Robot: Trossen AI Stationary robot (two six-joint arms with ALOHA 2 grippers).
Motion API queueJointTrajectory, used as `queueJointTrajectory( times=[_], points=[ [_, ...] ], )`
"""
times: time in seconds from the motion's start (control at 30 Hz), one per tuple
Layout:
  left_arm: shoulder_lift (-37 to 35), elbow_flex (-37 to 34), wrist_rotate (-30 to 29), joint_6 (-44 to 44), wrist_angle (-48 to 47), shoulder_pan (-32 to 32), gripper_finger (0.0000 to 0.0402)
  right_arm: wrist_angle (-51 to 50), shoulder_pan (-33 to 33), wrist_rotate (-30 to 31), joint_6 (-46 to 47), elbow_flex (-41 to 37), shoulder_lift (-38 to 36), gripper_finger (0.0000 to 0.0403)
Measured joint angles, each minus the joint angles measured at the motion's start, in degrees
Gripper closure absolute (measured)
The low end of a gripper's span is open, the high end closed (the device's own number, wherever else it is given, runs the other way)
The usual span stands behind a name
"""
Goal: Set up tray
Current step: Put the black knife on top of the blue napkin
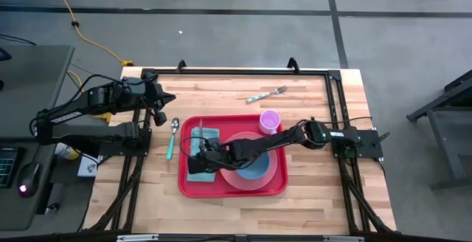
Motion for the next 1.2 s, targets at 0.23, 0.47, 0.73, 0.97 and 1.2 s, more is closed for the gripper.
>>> queueJointTrajectory(
  times=[0.23, 0.47, 0.73, 0.97, 1.2],
  points=[
    [0.02, 0.0, -0.02, 0.0, 0.0, 0.0, 0.0348, 7.18, -0.45, -0.05, -2.24, -0.07, 0.01, 0.0372],
    [0.01, 0.0, -0.04, -0.02, -0.02, 0.0, 0.0348, 6.05, -0.76, -1.17, -2.99, -0.37, 0.57, 0.0372],
    [0.02, 0.0, -0.01, -0.04, -0.12, 0.01, 0.0348, 13.59, -0.87, -3.63, -4.02, -0.44, 4.12, 0.0372],
    [0.01, 0.0, 0.53, -0.13, -0.21, 0.02, 0.0348, 10.04, -0.98, -4.92, -3.48, -0.45, 5.19, 0.0372],
    [0.02, 0.0, 0.85, -0.42, -0.37, 0.02, 0.0348, 7.61, -0.95, -5.45, -1.56, -0.44, 5.19, 0.0372]
  ],
)
